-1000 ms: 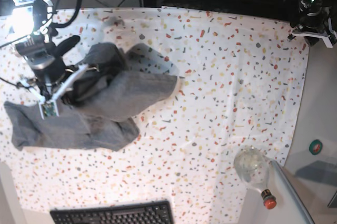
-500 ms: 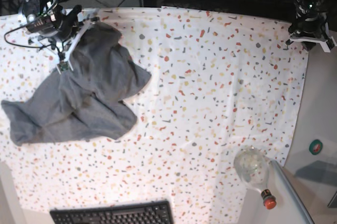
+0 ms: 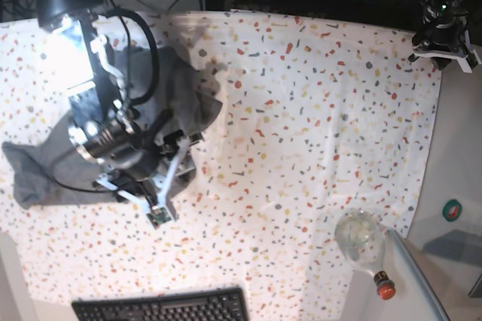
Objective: Layout the t-shirt on the table in an organized manner, then fold the t-shirt properly
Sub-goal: 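Grasp the bunched fabric with the right gripper and pull it outward, then lift the shirt with the right gripper and drape it across the cloth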
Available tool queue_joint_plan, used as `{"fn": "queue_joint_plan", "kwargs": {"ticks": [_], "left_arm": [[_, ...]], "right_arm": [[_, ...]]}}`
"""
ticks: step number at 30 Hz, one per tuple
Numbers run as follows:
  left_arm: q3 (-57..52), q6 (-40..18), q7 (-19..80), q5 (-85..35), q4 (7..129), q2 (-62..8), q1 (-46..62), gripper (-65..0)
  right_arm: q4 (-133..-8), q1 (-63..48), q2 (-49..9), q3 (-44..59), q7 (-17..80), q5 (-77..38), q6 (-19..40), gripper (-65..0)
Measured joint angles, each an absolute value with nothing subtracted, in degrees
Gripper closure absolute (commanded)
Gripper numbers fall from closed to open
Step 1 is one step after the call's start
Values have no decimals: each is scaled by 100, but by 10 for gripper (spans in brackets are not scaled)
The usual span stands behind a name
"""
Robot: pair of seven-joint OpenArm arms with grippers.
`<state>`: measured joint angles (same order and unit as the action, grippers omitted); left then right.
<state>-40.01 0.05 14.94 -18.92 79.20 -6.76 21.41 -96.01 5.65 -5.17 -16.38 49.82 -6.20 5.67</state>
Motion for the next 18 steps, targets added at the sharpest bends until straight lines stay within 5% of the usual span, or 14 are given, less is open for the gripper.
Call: {"fn": "queue_joint_plan", "kwargs": {"ticks": [9, 16, 18], "left_arm": [[-3997, 19, 1494, -1892, 7920, -624, 2259, -91], [-3992, 5, 1481, -1890, 7922, -633, 2257, -91], [-3994, 49, 1481, -1892, 7922, -637, 2252, -91]], "right_arm": [[-5293, 1896, 115, -2508, 3236, -626, -292, -366], [-4445, 2110, 183, -2777, 2099, -604, -786, -357], [-4362, 2126, 174, -2880, 1927, -611, -808, -270]]}}
